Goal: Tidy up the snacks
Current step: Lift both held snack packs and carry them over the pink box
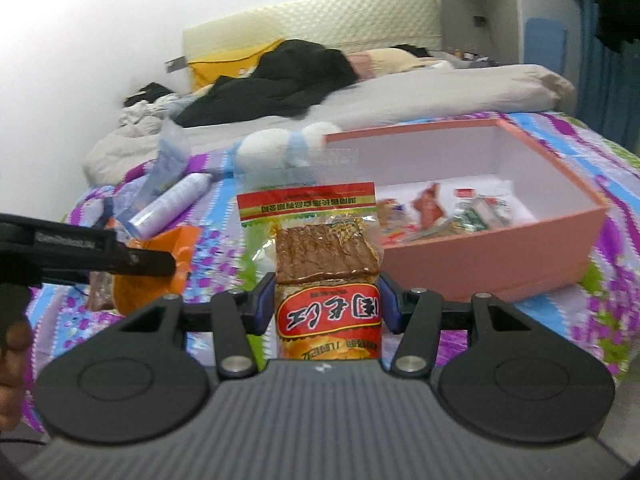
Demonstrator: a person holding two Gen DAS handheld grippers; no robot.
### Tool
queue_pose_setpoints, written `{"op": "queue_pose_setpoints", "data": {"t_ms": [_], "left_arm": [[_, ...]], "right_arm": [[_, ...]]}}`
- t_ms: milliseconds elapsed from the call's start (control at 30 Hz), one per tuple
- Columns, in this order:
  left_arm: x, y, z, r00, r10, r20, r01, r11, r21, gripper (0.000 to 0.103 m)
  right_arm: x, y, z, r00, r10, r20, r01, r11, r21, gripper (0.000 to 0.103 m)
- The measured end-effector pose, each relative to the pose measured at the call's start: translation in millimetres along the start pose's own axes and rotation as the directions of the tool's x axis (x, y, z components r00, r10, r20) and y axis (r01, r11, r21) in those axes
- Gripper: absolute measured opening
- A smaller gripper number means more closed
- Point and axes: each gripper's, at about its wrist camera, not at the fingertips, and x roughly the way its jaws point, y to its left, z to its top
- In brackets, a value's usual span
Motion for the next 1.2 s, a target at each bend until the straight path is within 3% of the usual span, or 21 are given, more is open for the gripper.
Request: {"op": "queue_pose_setpoints", "data": {"t_ms": [333,567,867,1200], "left_arm": [[17.1,-46.9,9.2,0.998,-0.062,0.011,0.061,0.995,0.081,0.062],[39.9,-67.2,35.0,0.996,-0.083,0.033,0.079,0.991,0.106,0.062],[74.8,-81.6,80.9,0.997,-0.052,0.058,0.046,0.994,0.098,0.062],[143.7,-90.9,118.1,1.000,0.009,-0.024,-0.007,0.995,0.104,0.062]], "right_arm": [[-5.1,-31.6,-6.7,0.997,-0.077,0.024,0.077,0.997,0.020,0.054],[0.3,-52.5,14.1,0.992,-0.105,0.067,0.102,0.994,0.037,0.054],[30.4,-71.2,58.3,0.991,-0.094,0.096,0.090,0.995,0.047,0.055],[88.1,-100.1,90.4,0.996,-0.067,0.051,0.063,0.995,0.083,0.055]]}}
